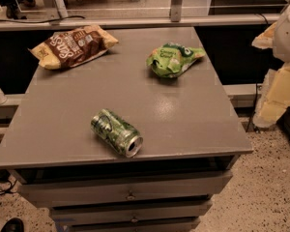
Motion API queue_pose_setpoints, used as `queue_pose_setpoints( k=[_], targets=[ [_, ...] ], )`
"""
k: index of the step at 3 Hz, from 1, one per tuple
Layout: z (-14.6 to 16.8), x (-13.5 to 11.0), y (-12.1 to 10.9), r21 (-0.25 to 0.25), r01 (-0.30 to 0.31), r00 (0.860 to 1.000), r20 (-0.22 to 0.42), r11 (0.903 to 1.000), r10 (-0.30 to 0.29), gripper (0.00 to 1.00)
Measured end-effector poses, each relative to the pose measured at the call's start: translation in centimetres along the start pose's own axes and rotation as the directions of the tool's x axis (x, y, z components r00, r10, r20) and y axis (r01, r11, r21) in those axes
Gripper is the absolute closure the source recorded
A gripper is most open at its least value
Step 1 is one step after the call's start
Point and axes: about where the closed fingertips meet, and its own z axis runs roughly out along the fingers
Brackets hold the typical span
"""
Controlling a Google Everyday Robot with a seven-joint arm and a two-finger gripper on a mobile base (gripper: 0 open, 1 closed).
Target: Place green can upright
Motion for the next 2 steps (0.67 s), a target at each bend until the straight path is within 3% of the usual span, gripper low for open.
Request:
queue_pose_setpoints(
  k=[2],
  targets=[
    [-0.17, -0.38, -0.11, 0.012, 0.013, 1.000, 0.009, 0.9998, -0.013, 0.00]
  ],
)
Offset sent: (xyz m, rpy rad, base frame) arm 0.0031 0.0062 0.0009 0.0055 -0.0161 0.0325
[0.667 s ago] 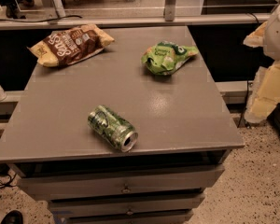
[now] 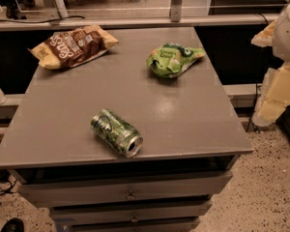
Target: Place green can upright
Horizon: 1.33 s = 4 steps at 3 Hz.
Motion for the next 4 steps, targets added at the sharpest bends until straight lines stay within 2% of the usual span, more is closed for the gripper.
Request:
queue_pose_setpoints(
  k=[1, 2, 3, 4],
  targets=[
    [0.0, 0.0, 0.0, 0.000, 0.001, 1.000, 0.000, 1.0000, -0.001, 0.00],
    [1.3, -3.7, -1.2, 0.018, 0.137, 0.989, 0.046, 0.9904, -0.137, 0.00],
    [2.8, -8.4, -2.4, 0.059, 0.323, 0.938, 0.109, 0.9445, -0.328, 0.00],
    [2.8, -8.8, -2.5, 0.070, 0.365, 0.922, 0.110, 0.9284, -0.371, 0.00]
  ],
)
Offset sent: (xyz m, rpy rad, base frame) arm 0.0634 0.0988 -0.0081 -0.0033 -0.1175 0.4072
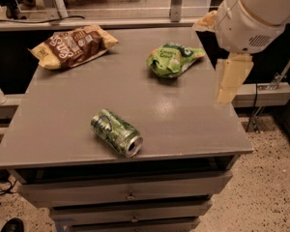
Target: Place green can upright
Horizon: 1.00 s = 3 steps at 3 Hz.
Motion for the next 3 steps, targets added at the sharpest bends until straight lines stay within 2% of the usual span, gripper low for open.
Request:
queue_pose_setpoints(
  k=[1, 2, 3],
  targets=[
    [-0.2, 0.5, -0.4, 0.003, 0.003, 1.000, -0.013, 1.0000, -0.003, 0.00],
    [2.0, 0.1, -1.5, -0.041, 0.100, 0.995, 0.022, 0.9941, -0.099, 0.00],
    [6.1, -1.5, -2.5, -0.098, 0.283, 0.956, 0.106, 0.9542, -0.272, 0.00]
  ],
)
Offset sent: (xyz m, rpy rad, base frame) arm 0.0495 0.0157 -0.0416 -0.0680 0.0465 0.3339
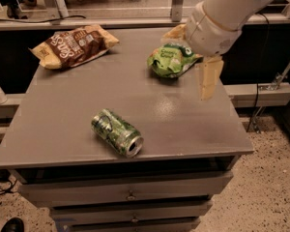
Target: Place green can upright
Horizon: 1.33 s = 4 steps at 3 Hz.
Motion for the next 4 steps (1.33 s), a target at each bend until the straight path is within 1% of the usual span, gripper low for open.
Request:
queue_pose_setpoints(
  k=[1, 2, 3, 4],
  targets=[
    [3.5, -1.9, -1.1, -0.026, 0.191, 0.977, 0.099, 0.9812, -0.188, 0.00],
    [5.8, -5.2, -2.3, 0.004, 0.385, 0.903, 0.206, 0.9230, -0.377, 0.00],
    [7.0, -9.1, -2.8, 0.078, 0.537, 0.789, 0.304, 0.8399, -0.533, 0.00],
    [7.8, -12.3, -3.2, 0.169, 0.628, 0.671, 0.375, 0.7595, -0.639, 0.00]
  ],
)
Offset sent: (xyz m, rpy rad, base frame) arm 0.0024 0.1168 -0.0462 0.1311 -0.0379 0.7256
